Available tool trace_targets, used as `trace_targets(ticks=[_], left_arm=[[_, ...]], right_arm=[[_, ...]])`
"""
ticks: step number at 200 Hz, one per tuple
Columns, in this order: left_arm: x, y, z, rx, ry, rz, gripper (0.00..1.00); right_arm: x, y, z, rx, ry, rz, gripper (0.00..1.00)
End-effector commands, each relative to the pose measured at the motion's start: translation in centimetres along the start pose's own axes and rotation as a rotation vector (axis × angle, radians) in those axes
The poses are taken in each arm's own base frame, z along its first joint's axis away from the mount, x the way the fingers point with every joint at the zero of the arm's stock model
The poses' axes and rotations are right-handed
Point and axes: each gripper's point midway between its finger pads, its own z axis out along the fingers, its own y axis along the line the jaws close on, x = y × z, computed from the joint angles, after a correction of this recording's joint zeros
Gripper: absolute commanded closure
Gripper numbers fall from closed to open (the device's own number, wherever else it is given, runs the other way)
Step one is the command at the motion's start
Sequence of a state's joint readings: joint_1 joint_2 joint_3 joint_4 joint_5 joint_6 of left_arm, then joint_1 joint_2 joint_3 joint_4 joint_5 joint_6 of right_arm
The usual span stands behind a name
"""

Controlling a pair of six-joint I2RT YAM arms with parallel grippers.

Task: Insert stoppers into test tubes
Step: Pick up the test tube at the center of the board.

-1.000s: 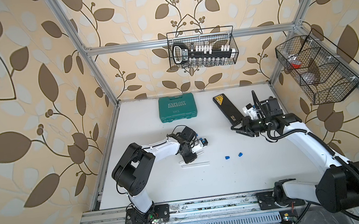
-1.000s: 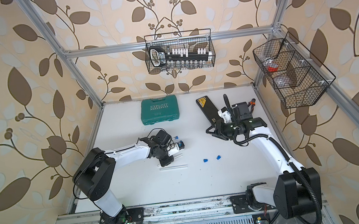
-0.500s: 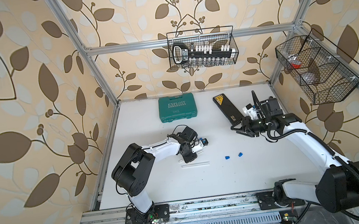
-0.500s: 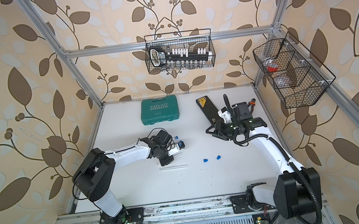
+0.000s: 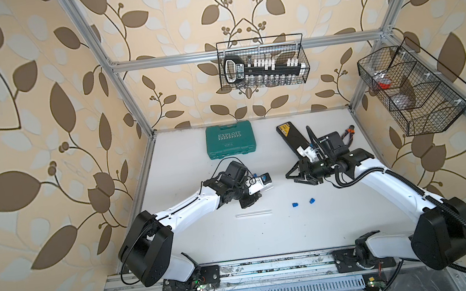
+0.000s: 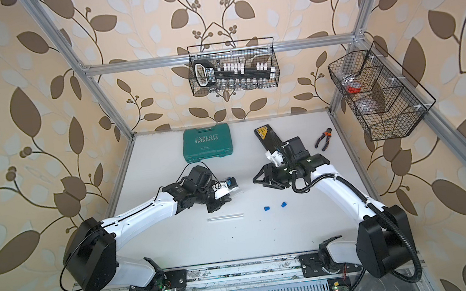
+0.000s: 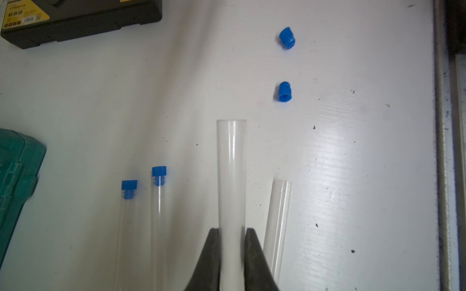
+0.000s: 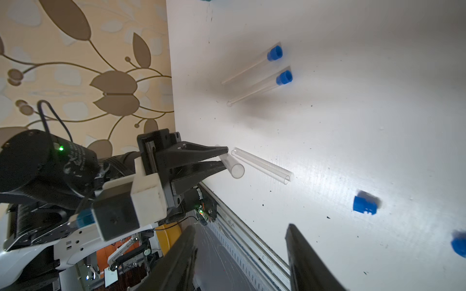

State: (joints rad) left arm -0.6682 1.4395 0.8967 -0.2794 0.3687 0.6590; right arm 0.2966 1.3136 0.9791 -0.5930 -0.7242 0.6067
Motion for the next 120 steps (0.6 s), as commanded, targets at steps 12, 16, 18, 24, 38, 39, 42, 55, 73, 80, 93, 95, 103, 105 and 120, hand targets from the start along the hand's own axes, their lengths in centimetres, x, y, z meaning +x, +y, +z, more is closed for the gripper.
trace_targets(ticks=[12,16,18,24,38,39,42,55,73,80,93,95,103,105,120], left_arm=[[-3.0,-1.1,-1.5,0.033,-0.151,0.076,0.91],[-3.2,-1.2,-1.6,0.034,-0.161,0.081,0.91],[-3.2,-1.2,-1.7,0.035,-0.165,0.081,0.91],[-3.4,-1.3,-1.8,0.036,-0.178,0.088,0.91],[-3.8,-1.5,-2.0,0.042,-0.2,0.098,0.91],[-3.9,-1.5,-2.1,0.043,-0.201,0.099,0.91],[-4.0,-1.5,-2.1,0.043,-0.205,0.1,0.91],[-4.2,-1.6,-2.2,0.046,-0.215,0.104,0.91],[-4.4,-1.5,-2.3,0.044,-0.222,0.108,0.91],[-4.4,-1.5,-2.3,0.043,-0.221,0.107,0.91],[-4.4,-1.5,-2.3,0.041,-0.221,0.109,0.91],[-4.4,-1.4,-2.3,0.039,-0.221,0.109,0.91],[-4.4,-1.4,-2.3,0.039,-0.219,0.108,0.91],[-4.4,-1.4,-2.3,0.038,-0.219,0.108,0.91],[-4.5,-1.4,-2.3,0.038,-0.222,0.109,0.91]], right_arm=[[0.1,1.8,1.8,-0.013,0.035,-0.027,0.44],[0.2,1.7,2.0,-0.011,0.041,-0.025,0.44],[0.3,1.7,2.1,-0.011,0.045,-0.025,0.44],[0.5,1.8,2.4,-0.015,0.055,-0.023,0.44],[0.9,2.3,3.0,-0.037,0.079,-0.027,0.45],[0.9,2.3,3.1,-0.039,0.08,-0.028,0.45],[1.0,2.5,3.2,-0.044,0.088,-0.028,0.45],[1.3,3.2,3.7,-0.07,0.114,-0.038,0.47],[1.7,3.6,4.3,-0.081,0.139,-0.041,0.51],[1.8,3.7,4.5,-0.083,0.146,-0.041,0.53],[1.9,3.5,4.6,-0.08,0.152,-0.035,0.57],[1.9,3.5,4.6,-0.081,0.153,-0.035,0.57],[1.9,3.5,4.7,-0.079,0.151,-0.034,0.59],[1.9,3.5,4.7,-0.078,0.152,-0.034,0.6],[2.0,3.4,4.7,-0.076,0.153,-0.031,0.63]])
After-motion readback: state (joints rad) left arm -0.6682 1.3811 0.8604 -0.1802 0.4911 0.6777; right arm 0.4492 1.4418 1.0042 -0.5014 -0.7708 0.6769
